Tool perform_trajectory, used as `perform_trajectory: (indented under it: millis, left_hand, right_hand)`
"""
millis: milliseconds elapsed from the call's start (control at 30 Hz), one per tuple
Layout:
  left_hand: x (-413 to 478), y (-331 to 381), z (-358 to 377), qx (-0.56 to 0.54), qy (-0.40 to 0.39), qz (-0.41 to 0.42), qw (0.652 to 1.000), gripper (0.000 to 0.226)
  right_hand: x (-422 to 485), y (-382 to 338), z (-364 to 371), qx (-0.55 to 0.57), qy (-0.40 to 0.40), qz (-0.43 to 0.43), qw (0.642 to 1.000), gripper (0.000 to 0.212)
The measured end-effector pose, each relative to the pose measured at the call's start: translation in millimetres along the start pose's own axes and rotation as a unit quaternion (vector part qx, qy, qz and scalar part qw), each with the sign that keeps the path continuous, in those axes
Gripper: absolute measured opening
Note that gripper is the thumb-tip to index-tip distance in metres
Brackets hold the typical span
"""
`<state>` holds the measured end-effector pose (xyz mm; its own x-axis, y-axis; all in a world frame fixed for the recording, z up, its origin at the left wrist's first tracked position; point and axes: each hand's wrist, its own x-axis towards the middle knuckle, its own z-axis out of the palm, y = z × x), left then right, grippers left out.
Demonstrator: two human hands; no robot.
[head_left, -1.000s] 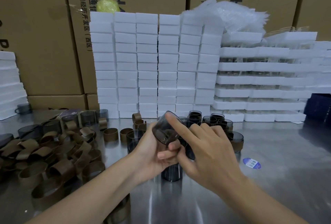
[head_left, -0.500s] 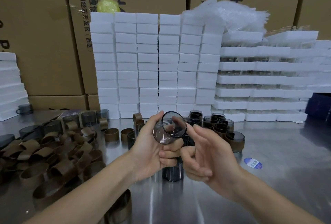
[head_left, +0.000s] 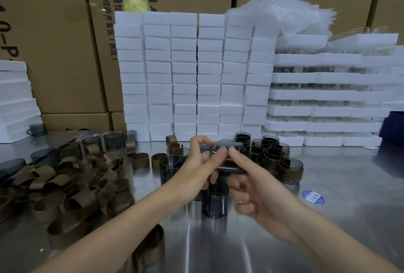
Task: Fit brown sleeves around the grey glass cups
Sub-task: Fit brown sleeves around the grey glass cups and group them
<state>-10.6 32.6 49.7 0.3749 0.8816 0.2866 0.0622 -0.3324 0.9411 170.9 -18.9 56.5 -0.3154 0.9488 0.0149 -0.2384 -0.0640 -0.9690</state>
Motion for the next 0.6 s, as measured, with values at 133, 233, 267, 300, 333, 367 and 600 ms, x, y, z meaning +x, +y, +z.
perform_trajectory:
  millis: [133, 233, 267, 300, 333, 367, 600]
  left_hand:
    - [3.4, 1.2, -16.1, 0.058, 0.001, 0.038, 0.998, 0.038]
    - [9.6, 0.8, -46.1, 0.152, 0.076, 0.042, 0.985, 0.021]
    - [10.6, 0.1, -57.4, 0.181, 0.110, 0.032, 0.977, 0.019]
    - [11.1, -0.8, -68.9, 0.205, 0.144, 0.016, 0.968, 0.019]
    - [10.8, -2.2, -81.5, 0.233, 0.173, -0.004, 0.957, 0.020]
    - [10.1, -3.8, -95.6, 0.268, 0.188, -0.029, 0.944, 0.021]
    - [-3.9, 7.4, -166.4, 0.583, -0.046, -0.281, 0.761, 0.033]
  right_hand:
    - [5.2, -2.7, -13.3, -0.073, 0.102, -0.071, 0.990, 0.040]
    - [6.2, -6.6, -23.1, -0.054, 0.159, -0.080, 0.983, 0.051]
    - [6.2, -8.0, -25.7, -0.048, 0.166, -0.081, 0.982, 0.054]
    - [6.4, -9.3, -28.1, -0.047, 0.169, -0.082, 0.981, 0.056]
    - [6.6, -10.3, -30.3, -0.048, 0.169, -0.084, 0.981, 0.057]
    - [6.7, -11.0, -32.0, -0.049, 0.167, -0.086, 0.981, 0.057]
    - [5.6, -10.2, -35.1, -0.066, 0.136, -0.084, 0.985, 0.046]
